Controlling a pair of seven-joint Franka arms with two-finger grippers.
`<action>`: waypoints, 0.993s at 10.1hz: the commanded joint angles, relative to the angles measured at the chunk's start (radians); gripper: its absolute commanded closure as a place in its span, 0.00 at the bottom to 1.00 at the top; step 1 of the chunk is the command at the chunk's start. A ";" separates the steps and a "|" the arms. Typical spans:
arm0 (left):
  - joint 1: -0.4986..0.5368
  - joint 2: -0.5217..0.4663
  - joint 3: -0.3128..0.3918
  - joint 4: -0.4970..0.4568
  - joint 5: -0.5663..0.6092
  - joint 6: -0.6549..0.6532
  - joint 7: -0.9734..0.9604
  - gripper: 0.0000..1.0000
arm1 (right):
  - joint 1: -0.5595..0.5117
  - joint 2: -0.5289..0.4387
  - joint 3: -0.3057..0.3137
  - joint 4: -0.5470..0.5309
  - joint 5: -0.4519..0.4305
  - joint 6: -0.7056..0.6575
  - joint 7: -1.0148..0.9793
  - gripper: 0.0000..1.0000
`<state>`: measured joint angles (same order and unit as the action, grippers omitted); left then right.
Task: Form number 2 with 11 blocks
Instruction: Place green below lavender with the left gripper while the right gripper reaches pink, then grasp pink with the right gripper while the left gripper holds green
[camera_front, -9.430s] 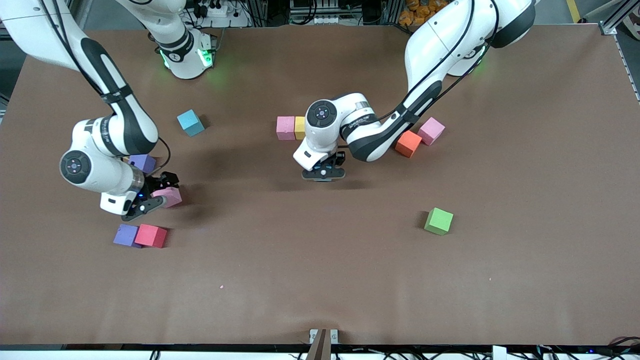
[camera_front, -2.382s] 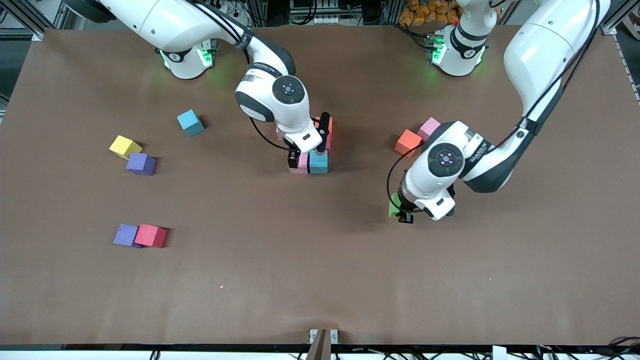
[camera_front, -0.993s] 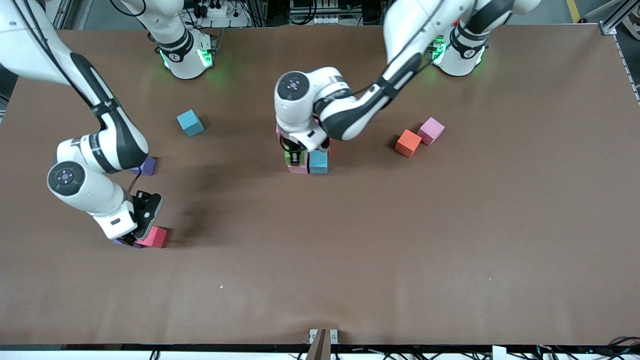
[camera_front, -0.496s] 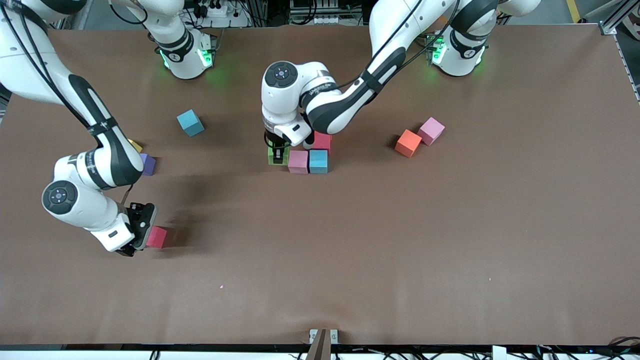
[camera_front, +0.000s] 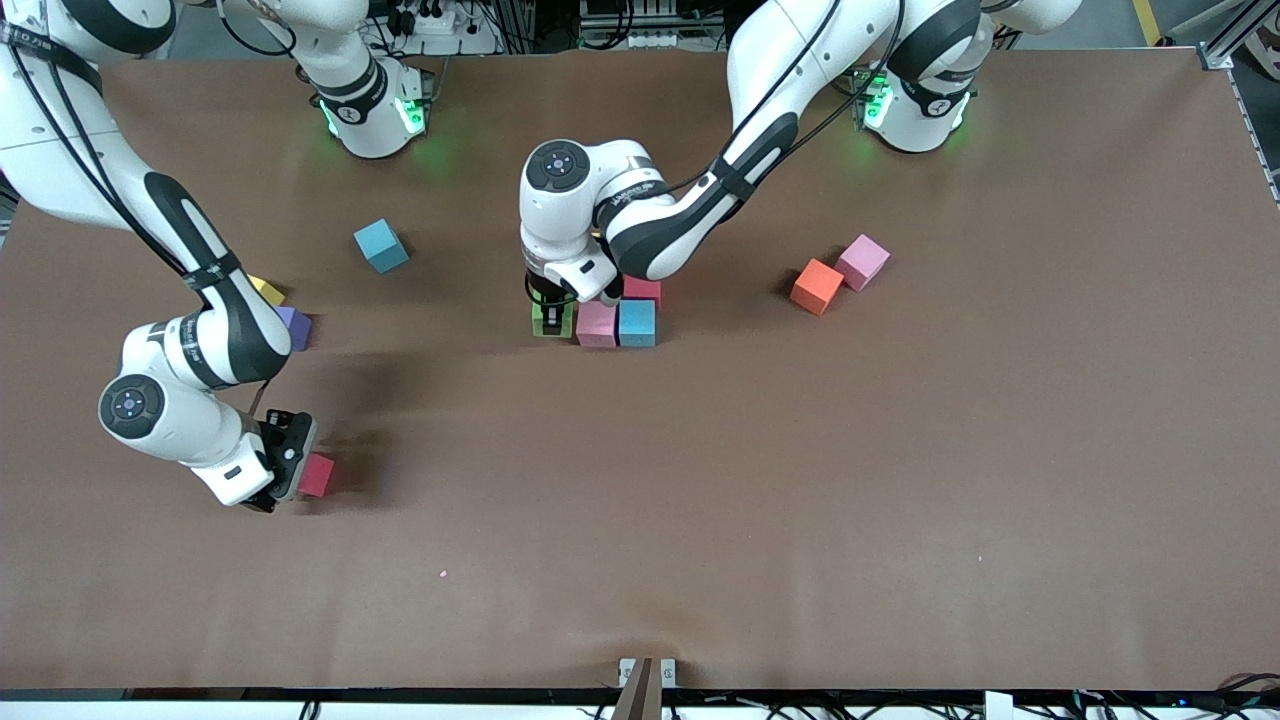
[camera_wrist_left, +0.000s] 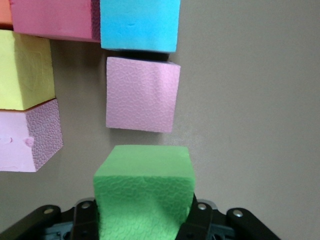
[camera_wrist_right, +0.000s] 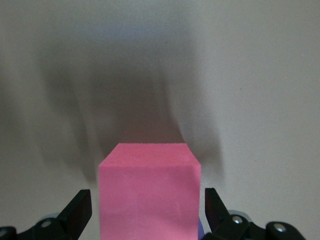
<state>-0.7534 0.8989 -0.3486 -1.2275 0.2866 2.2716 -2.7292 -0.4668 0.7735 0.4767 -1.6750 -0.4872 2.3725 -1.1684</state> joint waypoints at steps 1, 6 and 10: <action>-0.029 0.026 0.022 0.029 -0.015 0.005 -0.066 0.49 | 0.019 0.010 -0.010 0.018 0.022 0.008 -0.004 0.03; -0.030 0.049 0.026 0.026 -0.015 0.005 -0.063 0.49 | 0.042 -0.022 -0.029 0.002 0.021 0.019 -0.004 0.68; -0.030 0.066 0.037 0.025 -0.014 0.006 -0.061 0.49 | 0.054 -0.308 0.054 -0.188 0.024 -0.041 0.134 0.69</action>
<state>-0.7639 0.9474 -0.3290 -1.2261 0.2865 2.2756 -2.7292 -0.4198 0.6298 0.5017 -1.7326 -0.4783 2.3631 -1.1179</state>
